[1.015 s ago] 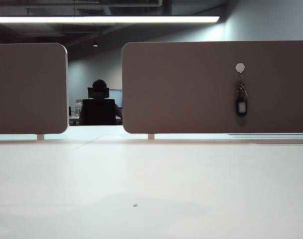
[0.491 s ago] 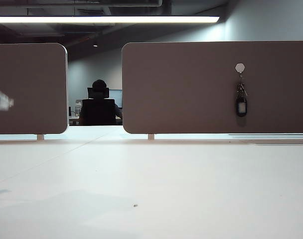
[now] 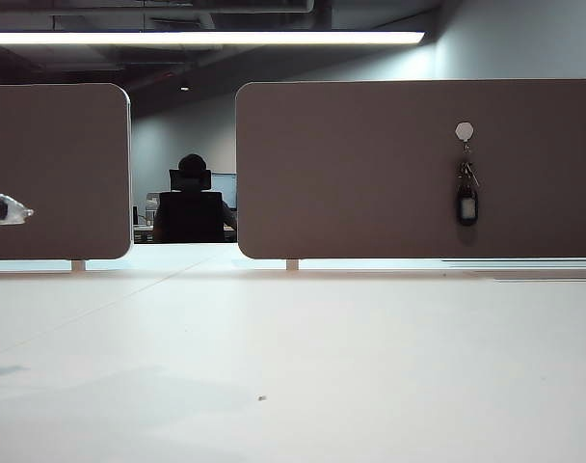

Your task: Hang the bunch of keys on the hook.

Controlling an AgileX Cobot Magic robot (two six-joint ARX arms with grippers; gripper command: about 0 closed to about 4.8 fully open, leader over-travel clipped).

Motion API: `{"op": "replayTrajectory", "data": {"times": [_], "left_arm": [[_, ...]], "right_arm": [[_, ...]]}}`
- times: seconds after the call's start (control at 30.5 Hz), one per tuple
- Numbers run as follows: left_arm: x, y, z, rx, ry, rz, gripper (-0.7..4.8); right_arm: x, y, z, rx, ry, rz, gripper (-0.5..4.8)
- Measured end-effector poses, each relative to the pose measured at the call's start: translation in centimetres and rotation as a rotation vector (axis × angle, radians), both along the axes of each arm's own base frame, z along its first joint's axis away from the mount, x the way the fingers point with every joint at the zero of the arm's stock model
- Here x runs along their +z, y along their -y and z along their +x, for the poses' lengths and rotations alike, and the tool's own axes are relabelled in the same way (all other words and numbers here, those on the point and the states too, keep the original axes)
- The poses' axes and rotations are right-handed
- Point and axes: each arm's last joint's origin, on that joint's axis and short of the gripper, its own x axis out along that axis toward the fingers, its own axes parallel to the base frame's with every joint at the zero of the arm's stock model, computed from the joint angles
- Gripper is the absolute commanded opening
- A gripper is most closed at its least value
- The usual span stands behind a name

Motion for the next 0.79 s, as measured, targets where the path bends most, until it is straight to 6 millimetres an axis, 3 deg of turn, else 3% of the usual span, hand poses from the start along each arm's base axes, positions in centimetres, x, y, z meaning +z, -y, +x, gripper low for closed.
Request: {"op": "replayTrajectory", "data": {"times": [0.49, 0.79], "left_arm": [[0.5, -0.5, -0.1, 0.025, 0.044, -0.032, -0.06], [1.1, -3.8, 0.8, 0.341, 0.115, -0.057, -0.05]], "right_arm": [[0.0, 0.0, 0.0, 0.008, -0.002, 0.002, 0.01], [0.0, 0.0, 0.0, 0.008, -0.002, 0.002, 0.01]]}}
